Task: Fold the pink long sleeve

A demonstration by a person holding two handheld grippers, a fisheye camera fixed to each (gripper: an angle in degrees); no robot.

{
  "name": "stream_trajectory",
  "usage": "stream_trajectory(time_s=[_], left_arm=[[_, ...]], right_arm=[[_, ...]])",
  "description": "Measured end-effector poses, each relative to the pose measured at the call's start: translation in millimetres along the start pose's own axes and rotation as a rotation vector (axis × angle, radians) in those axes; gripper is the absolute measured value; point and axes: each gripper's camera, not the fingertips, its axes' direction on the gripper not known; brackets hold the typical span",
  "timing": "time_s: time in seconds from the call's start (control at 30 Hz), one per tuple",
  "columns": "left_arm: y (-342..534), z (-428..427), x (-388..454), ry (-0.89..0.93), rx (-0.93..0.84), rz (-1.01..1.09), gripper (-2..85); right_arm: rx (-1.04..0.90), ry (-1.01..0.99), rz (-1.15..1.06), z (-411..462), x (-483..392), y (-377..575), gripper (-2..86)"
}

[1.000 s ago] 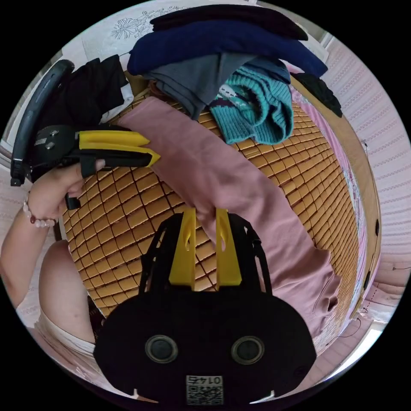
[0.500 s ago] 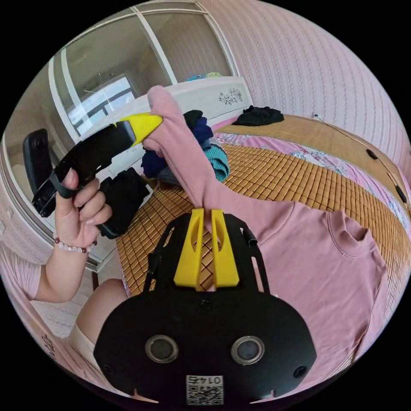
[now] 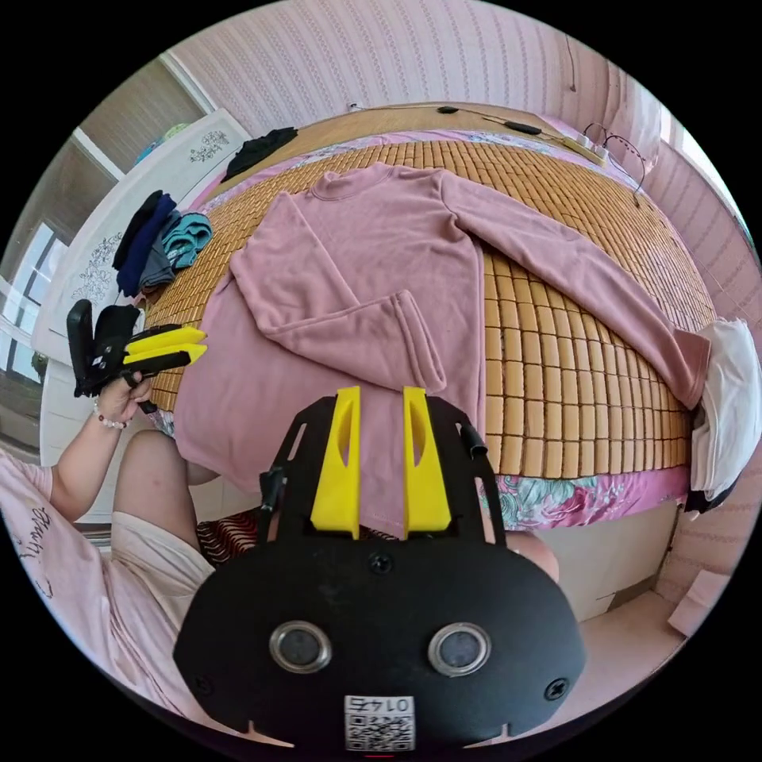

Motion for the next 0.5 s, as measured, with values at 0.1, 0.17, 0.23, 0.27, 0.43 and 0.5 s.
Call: stream_trajectory(time_s=[0.1, 0.17, 0.23, 0.27, 0.43, 0.5], left_arm=[[-6.6, 5.5, -10.6, 0.027, -0.006, -0.051, 6.1], [-15.7, 13.0, -3.3, 0.054, -0.003, -0.030, 6.2], [-33.7, 32.2, 17.4, 0.068, -0.027, 0.031, 6.6], [-38.5, 37.4, 22.8, 0.070, -0.034, 0.045, 6.7], [-58.8, 65.0, 39.0, 0.139, 0.006, 0.055, 7.2], [-57.0, 73.1, 31.9, 0.117, 0.001, 0.037, 7.2]], right_arm=[[0.028, 0.020, -0.006, 1.2, 12.9, -16.5, 10.8], [-0.020, -0.026, 0.015, 10.2, 25.4, -27.2, 11.2], [-0.085, -0.100, -0.010, 14.4, 29.7, -30.2, 7.4], [-0.067, -0.143, -0.054, 4.1, 28.3, -26.2, 4.5], [-0.060, -0.090, -0.412, -53.4, 5.8, 37.2, 1.4], [-0.139, -0.039, -0.430, -61.0, 13.2, 56.0, 2.4]])
